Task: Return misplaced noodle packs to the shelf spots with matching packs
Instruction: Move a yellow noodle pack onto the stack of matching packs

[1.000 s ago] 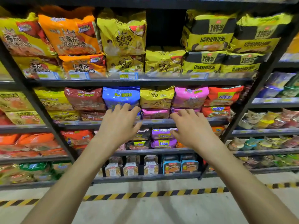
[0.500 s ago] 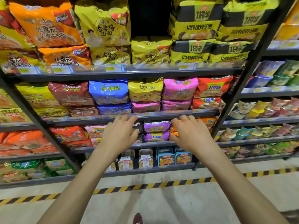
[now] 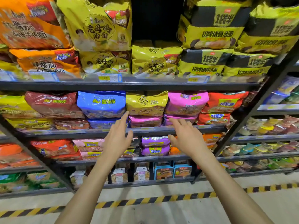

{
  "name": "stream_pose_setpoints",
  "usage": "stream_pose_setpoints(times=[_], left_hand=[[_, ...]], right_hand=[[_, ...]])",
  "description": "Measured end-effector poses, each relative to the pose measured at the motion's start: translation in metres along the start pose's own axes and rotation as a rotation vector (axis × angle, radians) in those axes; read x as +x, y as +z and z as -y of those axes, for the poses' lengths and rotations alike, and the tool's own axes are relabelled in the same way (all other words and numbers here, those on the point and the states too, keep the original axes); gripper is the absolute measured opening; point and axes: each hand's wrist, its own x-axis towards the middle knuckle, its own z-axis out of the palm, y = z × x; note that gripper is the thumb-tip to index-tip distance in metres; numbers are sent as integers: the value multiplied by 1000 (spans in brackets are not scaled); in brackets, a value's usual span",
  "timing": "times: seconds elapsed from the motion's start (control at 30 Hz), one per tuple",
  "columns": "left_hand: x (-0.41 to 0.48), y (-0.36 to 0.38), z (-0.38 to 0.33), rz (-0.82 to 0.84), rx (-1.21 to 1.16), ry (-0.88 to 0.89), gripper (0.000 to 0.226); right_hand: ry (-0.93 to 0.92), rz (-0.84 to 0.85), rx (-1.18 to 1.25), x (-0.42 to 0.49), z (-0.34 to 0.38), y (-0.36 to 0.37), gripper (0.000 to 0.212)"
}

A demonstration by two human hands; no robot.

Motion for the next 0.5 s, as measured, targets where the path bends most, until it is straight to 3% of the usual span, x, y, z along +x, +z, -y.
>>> stream_pose_setpoints(times=[0.23, 0.5], left_hand=[[55, 45, 32, -42, -155, 31, 79], [85, 73, 36, -93, -394, -2, 96]], right_hand=[[5, -84, 159, 75, 0, 46, 79], [3, -295, 492, 113, 2, 80, 93]])
